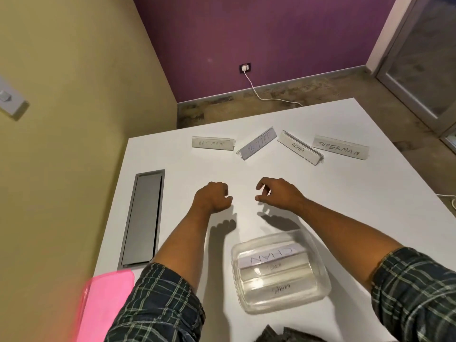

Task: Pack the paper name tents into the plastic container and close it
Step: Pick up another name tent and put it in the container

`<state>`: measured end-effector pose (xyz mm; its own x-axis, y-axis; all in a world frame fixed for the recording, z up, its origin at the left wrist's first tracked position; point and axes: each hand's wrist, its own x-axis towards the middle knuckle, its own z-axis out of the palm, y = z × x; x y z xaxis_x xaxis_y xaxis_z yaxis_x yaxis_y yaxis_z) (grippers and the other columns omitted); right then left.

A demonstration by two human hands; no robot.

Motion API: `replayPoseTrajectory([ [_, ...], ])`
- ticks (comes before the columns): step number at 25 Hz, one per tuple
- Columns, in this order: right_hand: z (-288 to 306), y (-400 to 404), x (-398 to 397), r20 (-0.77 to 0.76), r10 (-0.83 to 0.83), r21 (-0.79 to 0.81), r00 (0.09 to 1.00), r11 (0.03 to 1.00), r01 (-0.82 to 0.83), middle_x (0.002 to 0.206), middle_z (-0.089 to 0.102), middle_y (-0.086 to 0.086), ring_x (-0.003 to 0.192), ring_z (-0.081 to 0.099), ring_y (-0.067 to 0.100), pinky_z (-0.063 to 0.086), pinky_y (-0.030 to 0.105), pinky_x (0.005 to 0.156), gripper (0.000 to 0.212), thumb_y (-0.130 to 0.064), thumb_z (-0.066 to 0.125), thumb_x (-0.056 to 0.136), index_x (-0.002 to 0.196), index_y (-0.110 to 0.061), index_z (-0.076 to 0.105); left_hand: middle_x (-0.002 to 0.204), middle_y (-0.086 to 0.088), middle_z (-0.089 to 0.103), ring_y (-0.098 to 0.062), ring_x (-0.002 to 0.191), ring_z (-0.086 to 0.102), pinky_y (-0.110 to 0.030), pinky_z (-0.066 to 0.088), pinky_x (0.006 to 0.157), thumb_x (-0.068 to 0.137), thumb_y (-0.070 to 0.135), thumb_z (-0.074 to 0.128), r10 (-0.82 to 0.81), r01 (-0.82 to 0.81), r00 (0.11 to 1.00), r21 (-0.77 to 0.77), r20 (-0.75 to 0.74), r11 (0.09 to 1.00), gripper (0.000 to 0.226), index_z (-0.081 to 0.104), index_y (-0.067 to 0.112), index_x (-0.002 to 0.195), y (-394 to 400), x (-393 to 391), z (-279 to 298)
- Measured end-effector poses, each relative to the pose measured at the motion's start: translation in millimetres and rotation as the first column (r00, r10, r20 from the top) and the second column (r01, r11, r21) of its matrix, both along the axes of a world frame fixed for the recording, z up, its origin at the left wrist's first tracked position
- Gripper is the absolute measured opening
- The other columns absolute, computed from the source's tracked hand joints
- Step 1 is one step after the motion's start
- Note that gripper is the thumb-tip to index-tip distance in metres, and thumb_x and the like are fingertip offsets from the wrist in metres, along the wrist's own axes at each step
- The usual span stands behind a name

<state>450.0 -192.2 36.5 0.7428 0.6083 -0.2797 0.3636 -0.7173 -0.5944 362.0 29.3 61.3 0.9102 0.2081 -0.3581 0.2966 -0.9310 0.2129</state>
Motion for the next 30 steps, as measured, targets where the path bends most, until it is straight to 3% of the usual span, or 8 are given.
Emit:
replayPoseTrajectory([
  [5,-29,65,44,-0.147,-0.148,0.142,0.978,0.975,0.169,0.089,0.073,-0.013,0.079,0.069,0.01,0.055,0.035,0.078,0.031,-0.037,0.073,0.083,0.111,-0.029,0.063,0.143,-0.009,0.054,-0.027,0.135,0.047,-0.041,0.044,0.105,0.093,0.039,0.058,0.177,-0.17,0.982,-0.111,0.059,0.979,0.063,0.041,0.014,0.148,65,46,-26],
  [8,-44,111,66,-0.307,-0.297,0.284,0.904,0.879,0.384,0.101,0.07,-0.008,0.071,0.071,0.019,0.063,0.044,0.067,0.031,-0.029,0.076,0.08,0.108,-0.031,0.064,0.154,-0.013,0.041,-0.029,0.142,0.038,-0.038,0.035,0.113,0.093,0.035,0.062,0.239,-0.221,0.969,-0.2,0.069,0.954,0.076,0.028,0.01,0.155,99,76,-48],
  [12,-52,160,101,-0.366,-0.336,0.325,0.868,0.828,0.458,0.127,0.059,-0.01,0.088,0.07,0.02,0.063,0.052,0.061,0.059,-0.03,0.079,0.079,0.133,-0.031,0.055,0.156,-0.014,0.038,-0.03,0.143,0.038,-0.036,0.032,0.114,0.088,0.033,0.071,0.376,-0.317,0.916,-0.322,0.14,0.892,0.088,0.024,0.009,0.157,141,111,-68],
  [15,-61,188,138,-0.299,-0.387,0.327,0.872,0.817,0.475,0.143,0.05,0.004,0.116,0.062,0.025,0.06,0.05,0.084,0.076,-0.026,0.079,0.081,0.148,-0.019,0.042,0.157,-0.012,0.039,-0.029,0.142,0.04,-0.036,0.033,0.112,0.085,0.035,0.075,0.446,-0.361,0.874,-0.355,0.193,0.862,0.091,0.025,0.011,0.157,175,142,-85],
  [17,-71,203,156,-0.302,-0.444,0.31,0.843,0.791,0.528,0.143,0.048,0.01,0.122,0.059,0.027,0.055,0.048,0.095,0.082,-0.024,0.08,0.081,0.149,-0.013,0.037,0.16,-0.009,0.033,-0.028,0.145,0.036,-0.037,0.031,0.115,0.083,0.035,0.077,0.505,-0.398,0.844,-0.421,0.181,0.815,0.095,0.023,0.012,0.158,192,162,-96],
  [24,-108,227,171,-0.483,-0.483,0.284,0.73,0.703,0.652,0.121,0.066,0.009,0.103,0.07,0.029,0.059,0.042,0.085,0.062,-0.021,0.081,0.079,0.129,-0.016,0.046,0.165,-0.005,0.021,-0.028,0.148,0.03,-0.042,0.029,0.118,0.088,0.018,0.07,0.67,-0.479,0.738,-0.633,0.084,0.608,0.099,0.003,0.019,0.16,217,218,-128],
  [27,-114,228,178,-0.488,-0.443,0.303,0.752,0.722,0.622,0.141,0.054,0.006,0.124,0.059,0.029,0.051,0.048,0.102,0.088,-0.015,0.08,0.081,0.153,-0.019,0.031,0.156,-0.003,0.04,-0.026,0.142,0.041,-0.034,0.035,0.109,0.09,0.017,0.07,0.675,-0.471,0.738,-0.717,-0.001,0.514,0.092,0.009,0.016,0.159,220,231,-133],
  [30,-111,226,179,-0.511,-0.408,0.329,0.757,0.721,0.61,0.15,0.044,0.002,0.128,0.055,0.024,0.048,0.045,0.106,0.097,-0.004,0.076,0.082,0.159,-0.025,0.02,0.135,-0.009,0.06,-0.03,0.126,0.057,-0.037,0.047,0.103,0.088,0.018,0.071,0.657,-0.495,0.749,-0.585,0.086,0.642,0.059,0.045,0.008,0.14,225,231,-131],
])
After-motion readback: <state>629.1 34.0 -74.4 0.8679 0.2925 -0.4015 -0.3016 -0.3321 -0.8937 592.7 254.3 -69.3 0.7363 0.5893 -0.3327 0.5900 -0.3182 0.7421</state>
